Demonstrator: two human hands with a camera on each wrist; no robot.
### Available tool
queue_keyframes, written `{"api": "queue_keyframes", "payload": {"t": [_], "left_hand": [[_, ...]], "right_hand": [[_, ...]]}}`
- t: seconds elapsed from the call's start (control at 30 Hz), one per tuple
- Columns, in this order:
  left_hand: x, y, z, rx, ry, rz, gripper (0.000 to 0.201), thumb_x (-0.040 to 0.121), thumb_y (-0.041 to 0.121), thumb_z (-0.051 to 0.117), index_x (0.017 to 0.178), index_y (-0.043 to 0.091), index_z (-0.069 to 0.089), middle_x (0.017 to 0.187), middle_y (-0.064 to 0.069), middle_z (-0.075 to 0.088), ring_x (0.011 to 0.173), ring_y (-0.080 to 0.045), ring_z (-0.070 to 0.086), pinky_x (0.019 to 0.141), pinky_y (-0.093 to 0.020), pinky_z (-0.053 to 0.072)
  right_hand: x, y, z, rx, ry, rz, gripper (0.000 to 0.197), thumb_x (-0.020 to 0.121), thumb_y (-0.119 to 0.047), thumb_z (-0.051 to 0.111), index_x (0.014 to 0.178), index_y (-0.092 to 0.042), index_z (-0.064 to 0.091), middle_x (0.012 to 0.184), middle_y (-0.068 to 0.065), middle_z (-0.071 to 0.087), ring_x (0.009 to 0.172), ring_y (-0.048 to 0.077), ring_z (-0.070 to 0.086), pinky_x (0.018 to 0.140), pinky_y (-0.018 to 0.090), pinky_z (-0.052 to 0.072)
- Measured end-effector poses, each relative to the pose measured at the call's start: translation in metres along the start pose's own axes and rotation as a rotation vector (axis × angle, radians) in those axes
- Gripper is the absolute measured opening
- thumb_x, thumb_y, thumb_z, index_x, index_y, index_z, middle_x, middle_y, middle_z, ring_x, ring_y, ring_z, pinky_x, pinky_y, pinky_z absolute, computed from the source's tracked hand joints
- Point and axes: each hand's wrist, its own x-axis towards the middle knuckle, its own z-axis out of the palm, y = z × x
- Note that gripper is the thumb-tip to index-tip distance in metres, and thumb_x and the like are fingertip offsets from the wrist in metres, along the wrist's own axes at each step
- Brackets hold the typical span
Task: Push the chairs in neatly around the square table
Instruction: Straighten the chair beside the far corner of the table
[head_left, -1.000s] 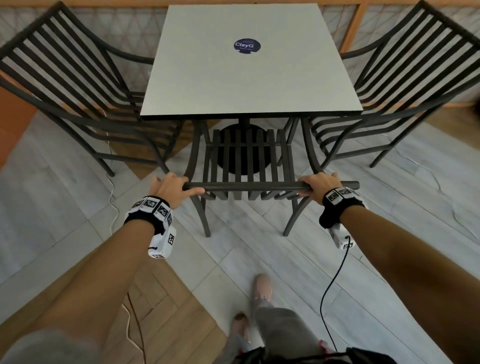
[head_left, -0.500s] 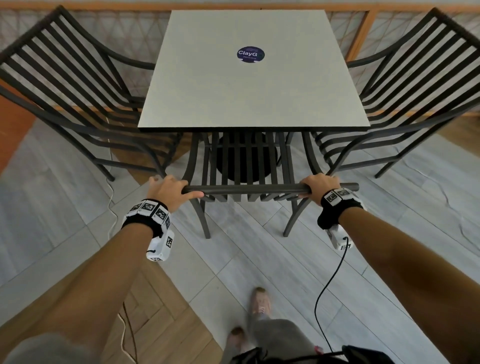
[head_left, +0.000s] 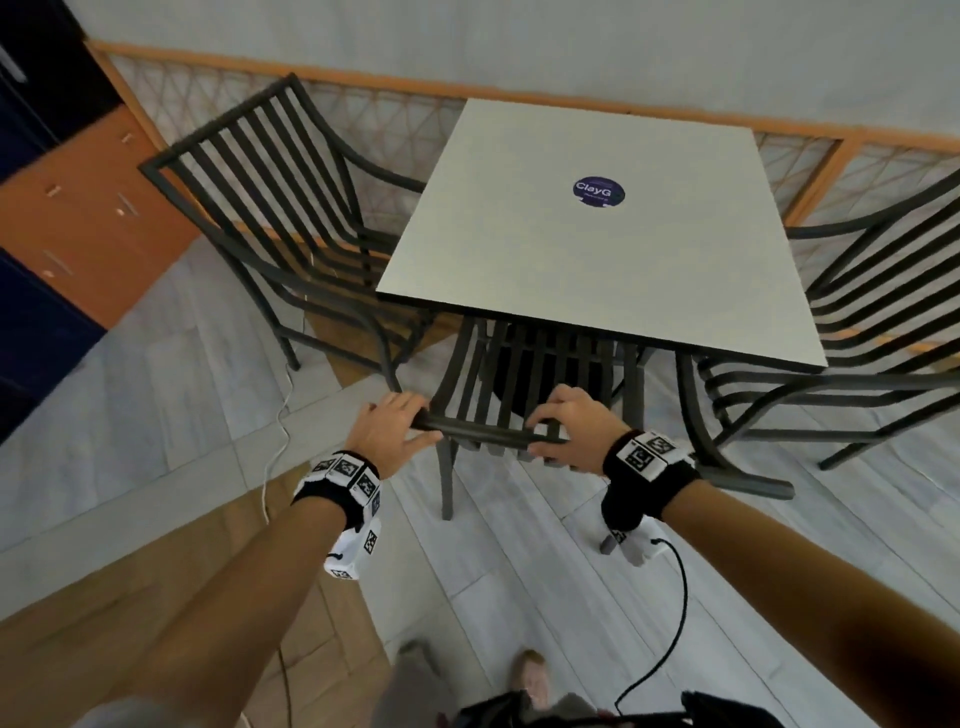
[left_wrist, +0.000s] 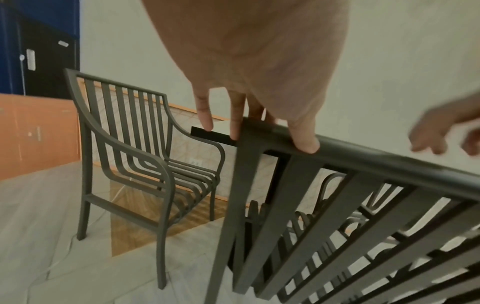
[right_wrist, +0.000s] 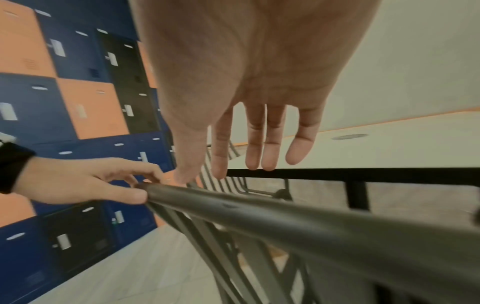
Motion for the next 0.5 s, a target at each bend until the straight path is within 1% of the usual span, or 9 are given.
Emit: {"api": "queue_keyframes", "payload": {"t": [0.03, 0.1, 0.17, 0.23, 0.33, 0.43, 0.5], "left_hand": [[-0.003, -0.011, -0.002, 0.011, 0.012, -0.008, 0.044, 0.092, 0.054, 0.044, 0.123, 0.024, 0.051, 0.122, 0.004, 0.057, 0.113, -0.018, 0.052, 0.098, -0.042, 0.039], [-0.007, -0.039, -0.007, 0.025, -0.002, -0.055, 0.051, 0.093, 0.053, 0.043, 0.135, 0.023, 0.044, 0.138, 0.001, 0.052, 0.126, -0.02, 0.048, 0.1, -0.043, 0.037], [-0.006, -0.073, -0.016, 0.026, -0.015, -0.107, 0.057, 0.093, 0.051, 0.044, 0.141, 0.021, 0.038, 0.145, -0.002, 0.047, 0.132, -0.022, 0.043, 0.103, -0.044, 0.035], [0.0, -0.111, -0.029, 0.018, -0.003, -0.153, 0.056, 0.093, 0.046, 0.047, 0.142, 0.021, 0.037, 0.146, -0.003, 0.046, 0.134, -0.022, 0.042, 0.104, -0.044, 0.034], [0.024, -0.174, -0.049, 0.016, 0.008, -0.2, 0.052, 0.092, 0.041, 0.05, 0.138, 0.021, 0.039, 0.142, -0.003, 0.048, 0.131, -0.023, 0.043, 0.104, -0.045, 0.036], [0.074, -0.253, -0.061, 0.034, 0.0, -0.222, 0.049, 0.091, 0.038, 0.052, 0.135, 0.019, 0.042, 0.139, -0.004, 0.051, 0.129, -0.023, 0.044, 0.102, -0.045, 0.038], [0.11, -0.305, -0.065, 0.042, -0.014, -0.226, 0.048, 0.092, 0.036, 0.05, 0.136, 0.018, 0.041, 0.141, -0.004, 0.051, 0.131, -0.023, 0.043, 0.103, -0.045, 0.038]], "right_hand": [[0.014, -0.014, -0.002, -0.008, -0.002, -0.047, 0.034, 0.08, -0.046, 0.064, 0.108, -0.028, 0.061, 0.112, 0.006, 0.048, 0.102, 0.024, 0.048, 0.087, 0.048, 0.049], [0.047, -0.043, -0.007, -0.025, 0.005, -0.128, 0.032, 0.081, -0.042, 0.064, 0.108, -0.025, 0.061, 0.11, 0.006, 0.048, 0.099, 0.024, 0.051, 0.085, 0.047, 0.05], [0.084, -0.074, -0.012, -0.035, -0.001, -0.178, 0.03, 0.082, -0.04, 0.064, 0.107, -0.024, 0.062, 0.105, 0.005, 0.048, 0.095, 0.025, 0.052, 0.083, 0.046, 0.05], [0.128, -0.106, -0.014, -0.048, -0.012, -0.216, 0.028, 0.081, -0.04, 0.064, 0.104, -0.024, 0.062, 0.098, 0.002, 0.045, 0.093, 0.027, 0.054, 0.083, 0.045, 0.05], [0.204, -0.152, -0.009, -0.068, -0.057, -0.259, 0.028, 0.079, -0.042, 0.064, 0.103, -0.026, 0.061, 0.099, 0.003, 0.049, 0.092, 0.027, 0.057, 0.084, 0.043, 0.05], [0.296, -0.198, 0.0, -0.06, -0.1, -0.273, 0.028, 0.081, -0.041, 0.061, 0.105, -0.027, 0.06, 0.101, 0.003, 0.053, 0.092, 0.023, 0.058, 0.083, 0.038, 0.049], [0.36, -0.224, 0.008, -0.063, -0.142, -0.251, 0.028, 0.084, -0.037, 0.06, 0.108, -0.022, 0.059, 0.107, 0.006, 0.055, 0.096, 0.023, 0.056, 0.08, 0.032, 0.044]]}}
